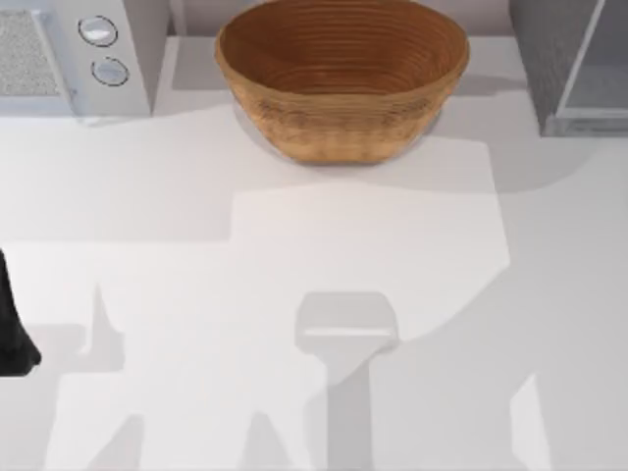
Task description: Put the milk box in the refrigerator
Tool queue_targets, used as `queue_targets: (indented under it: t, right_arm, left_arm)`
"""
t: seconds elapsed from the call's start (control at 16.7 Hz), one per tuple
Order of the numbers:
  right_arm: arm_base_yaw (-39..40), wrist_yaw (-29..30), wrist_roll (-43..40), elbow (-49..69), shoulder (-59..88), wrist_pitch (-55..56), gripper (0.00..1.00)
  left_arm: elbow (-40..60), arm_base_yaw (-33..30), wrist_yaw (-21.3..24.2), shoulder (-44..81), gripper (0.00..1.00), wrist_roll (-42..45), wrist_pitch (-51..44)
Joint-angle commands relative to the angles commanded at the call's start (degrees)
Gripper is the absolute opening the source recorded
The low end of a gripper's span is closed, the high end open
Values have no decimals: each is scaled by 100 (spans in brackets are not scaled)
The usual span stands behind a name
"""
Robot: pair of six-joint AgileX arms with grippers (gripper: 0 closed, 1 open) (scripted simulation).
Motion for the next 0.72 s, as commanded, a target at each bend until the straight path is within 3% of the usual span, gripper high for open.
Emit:
queue_targets:
  t: [0.36, 0.72]
  right_arm:
    - [0, 0, 0, 0, 0, 0, 98]
    - [0, 0, 0, 0, 0, 0, 100]
  left_arm:
    - [0, 0, 0, 0, 100, 0, 0]
    - [0, 0, 0, 0, 100, 0, 0]
